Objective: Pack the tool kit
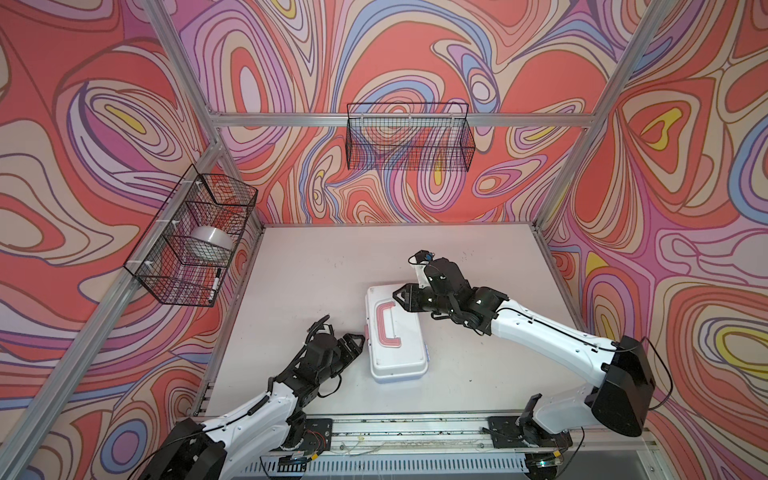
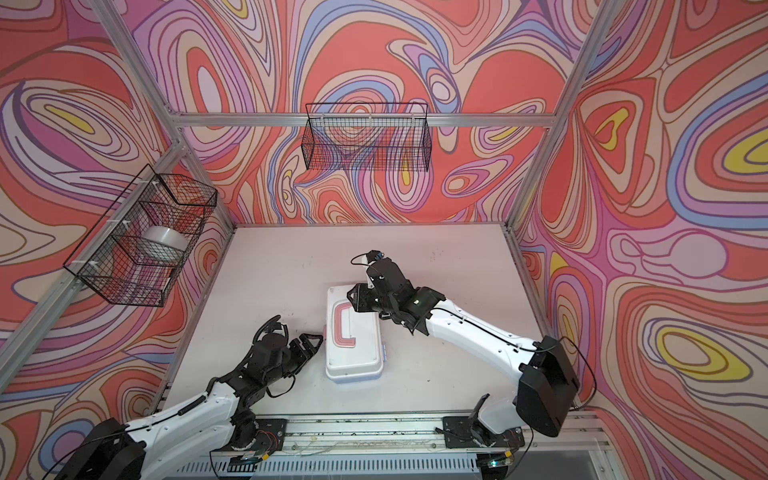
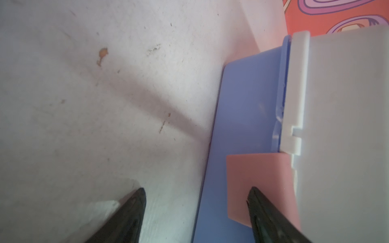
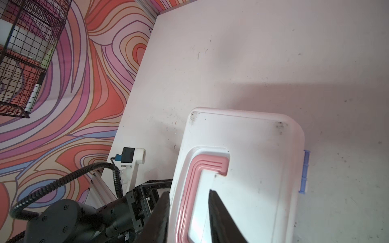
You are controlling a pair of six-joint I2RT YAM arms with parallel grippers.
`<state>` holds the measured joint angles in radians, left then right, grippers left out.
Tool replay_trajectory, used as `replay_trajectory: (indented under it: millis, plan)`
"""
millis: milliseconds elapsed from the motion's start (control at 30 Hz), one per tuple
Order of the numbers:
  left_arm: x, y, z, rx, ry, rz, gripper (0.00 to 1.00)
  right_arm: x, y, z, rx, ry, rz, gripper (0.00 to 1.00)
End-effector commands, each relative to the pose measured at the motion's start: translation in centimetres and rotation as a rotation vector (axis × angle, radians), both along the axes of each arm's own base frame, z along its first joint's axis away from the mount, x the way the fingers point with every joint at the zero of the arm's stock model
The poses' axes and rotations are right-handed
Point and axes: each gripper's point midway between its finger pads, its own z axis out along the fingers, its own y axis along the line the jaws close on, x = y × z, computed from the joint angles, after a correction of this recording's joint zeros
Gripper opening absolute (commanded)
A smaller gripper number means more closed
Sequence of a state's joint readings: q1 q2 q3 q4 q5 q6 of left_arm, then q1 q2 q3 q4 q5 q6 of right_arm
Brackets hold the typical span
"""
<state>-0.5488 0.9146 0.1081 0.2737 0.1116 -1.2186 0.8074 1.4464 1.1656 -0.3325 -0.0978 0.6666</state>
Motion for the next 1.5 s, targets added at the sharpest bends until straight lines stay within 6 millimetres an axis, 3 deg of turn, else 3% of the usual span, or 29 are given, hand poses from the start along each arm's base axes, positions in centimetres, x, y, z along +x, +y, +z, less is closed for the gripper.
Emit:
replay_trajectory:
  millis: [0,133,433,567,667,733,833,967,1033,1133,1233,1400,1467]
  plan:
    - [-0.9,-0.4,-0.6,-0.014,0.035,-0.036,0.80,0.2,0.3,0.9,0.020,-0.028,0.006,0.33]
    - [-0.6,0.5,0.5,0.055,0.001,-0.023,0.81,0.3,-0.6,0.6,-0.012,-0.038,-0.022,0.33]
    - [-1.0,5.8,2.4,0.271,0.017,0.087,0.83,0.4,-5.1,1.8,-0.081,-0.100,-0.139,0.34]
    - [-0.1,6.8,4.6,0.347,-0.033,0.098,0.84,1.7,-9.8,0.0,-0.121,-0.062,-0.247,0.35]
    - [1.2,8.3,6.7,0.493,-0.075,0.116,0.89,2.9,-15.5,-2.8,-0.160,-0.015,-0.364,0.37]
    - [2.6,9.5,7.8,0.609,-0.112,0.146,0.94,3.4,-19.7,-4.9,-0.206,0.012,-0.449,0.48]
    - [5.3,10.2,9.6,0.740,-0.227,0.173,0.97,3.3,-23.8,-7.4,-0.307,0.021,-0.537,0.68]
    - [8.0,11.4,11.2,0.902,-0.417,0.248,1.00,2.9,-26.2,-9.5,-0.424,0.007,-0.600,0.82]
    - [8.6,12.2,12.4,0.970,-0.511,0.315,1.00,2.8,-26.9,-10.5,-0.444,-0.006,-0.634,0.85]
    - [9.0,13.8,13.9,1.118,-0.586,0.373,1.00,2.7,-27.6,-11.0,-0.455,-0.046,-0.661,0.98]
    - [9.4,15.7,12.8,1.222,-0.524,0.341,1.00,2.5,-28.5,-9.9,-0.432,-0.163,-0.705,0.98]
    - [9.8,19.6,8.1,1.139,-0.433,0.361,1.00,2.6,-29.2,-7.8,-0.411,-0.307,-0.733,0.98]
    - [10.6,20.1,8.7,1.135,-0.480,0.413,1.00,3.0,-29.6,-7.5,-0.446,-0.340,-0.743,0.98]
